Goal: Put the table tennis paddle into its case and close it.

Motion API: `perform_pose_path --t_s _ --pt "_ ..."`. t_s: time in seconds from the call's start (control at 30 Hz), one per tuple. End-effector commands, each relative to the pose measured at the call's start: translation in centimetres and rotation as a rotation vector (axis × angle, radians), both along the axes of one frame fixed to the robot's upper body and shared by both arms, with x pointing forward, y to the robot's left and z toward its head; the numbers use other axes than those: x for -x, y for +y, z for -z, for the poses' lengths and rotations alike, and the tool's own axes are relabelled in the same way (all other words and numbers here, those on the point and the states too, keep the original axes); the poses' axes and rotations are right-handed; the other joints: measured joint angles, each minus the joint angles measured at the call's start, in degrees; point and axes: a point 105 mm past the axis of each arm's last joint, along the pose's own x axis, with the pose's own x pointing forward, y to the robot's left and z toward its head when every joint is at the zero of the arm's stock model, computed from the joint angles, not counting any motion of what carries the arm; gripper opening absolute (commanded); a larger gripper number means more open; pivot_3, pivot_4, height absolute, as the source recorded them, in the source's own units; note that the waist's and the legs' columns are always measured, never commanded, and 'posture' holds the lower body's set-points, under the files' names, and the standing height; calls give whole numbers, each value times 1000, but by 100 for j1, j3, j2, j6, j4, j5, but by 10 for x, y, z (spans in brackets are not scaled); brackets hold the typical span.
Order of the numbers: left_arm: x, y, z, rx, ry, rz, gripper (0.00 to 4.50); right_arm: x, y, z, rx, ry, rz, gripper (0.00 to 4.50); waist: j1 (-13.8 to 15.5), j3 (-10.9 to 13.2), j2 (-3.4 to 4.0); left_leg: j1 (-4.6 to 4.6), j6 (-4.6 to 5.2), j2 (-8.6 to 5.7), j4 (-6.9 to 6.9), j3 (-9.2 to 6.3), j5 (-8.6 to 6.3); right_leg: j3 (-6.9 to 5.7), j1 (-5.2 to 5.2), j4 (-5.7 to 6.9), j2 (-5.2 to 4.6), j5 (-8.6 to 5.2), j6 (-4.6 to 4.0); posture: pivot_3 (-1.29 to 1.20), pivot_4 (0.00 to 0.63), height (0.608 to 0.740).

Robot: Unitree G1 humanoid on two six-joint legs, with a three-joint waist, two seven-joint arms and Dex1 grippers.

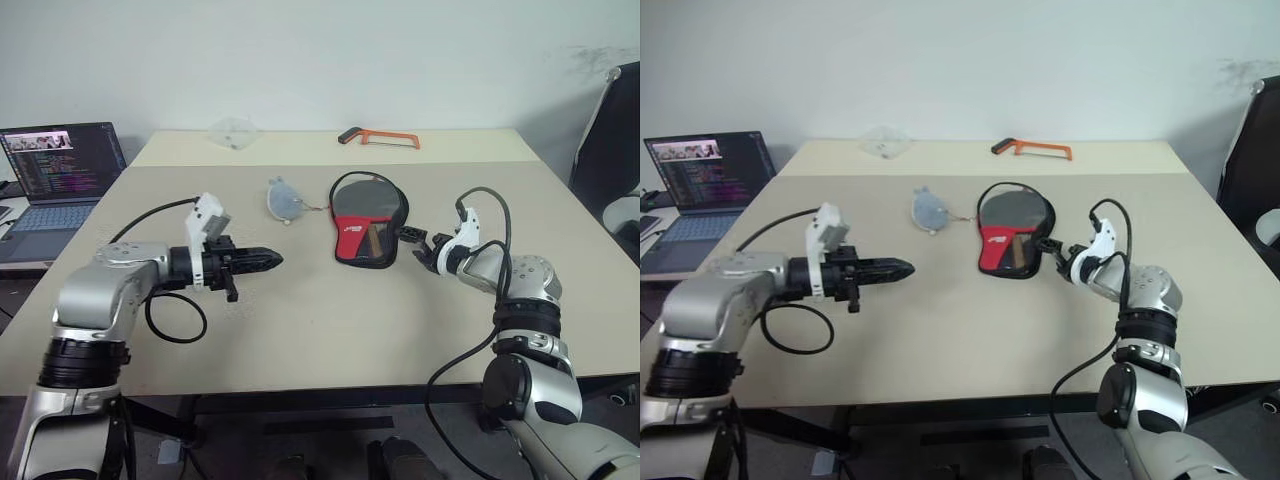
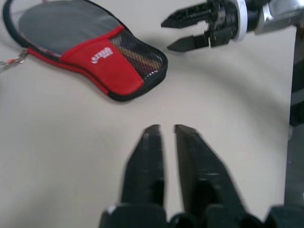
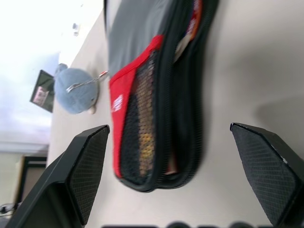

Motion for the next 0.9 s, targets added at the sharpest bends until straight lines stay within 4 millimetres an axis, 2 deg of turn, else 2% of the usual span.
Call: perform_pose_path --t_s 0.03,0.27,0.47,0.7,0.9 --pt "3 -2 -18 30 -35 6 2009 -2 7 -16 -37 -47 -18 4500 4 0 0 0 0 -1 0 0 0 0 0 -1 0 0 0 0 150 740" --pt "7 -4 -15 16 -19 16 4492 -7 10 -9 -76 -12 2 4500 6 0 0 -1 0 -1 0 0 0 2 0 -1 -1 0 0 0 150 740" --pt "-2 2 -13 -51 -94 -50 4492 -9 11 -2 -62 8 3 4500 5 0 0 0 0 0 0 1 0 2 0 -1 -1 0 0 0 150 740" --pt "7 0 -9 -60 -75 -20 4492 -12 37 3 -52 19 -52 4500 -52 0 -1 3 0 3 0 4 0 6 0 -1 -5 0 0 0 150 740" --pt "2 4 -11 -59 -104 -64 4492 -13 51 -3 -76 4 -88 4500 -91 0 0 3 0 6 -1 4 0 6 0 -2 -6 0 -1 0 150 740"
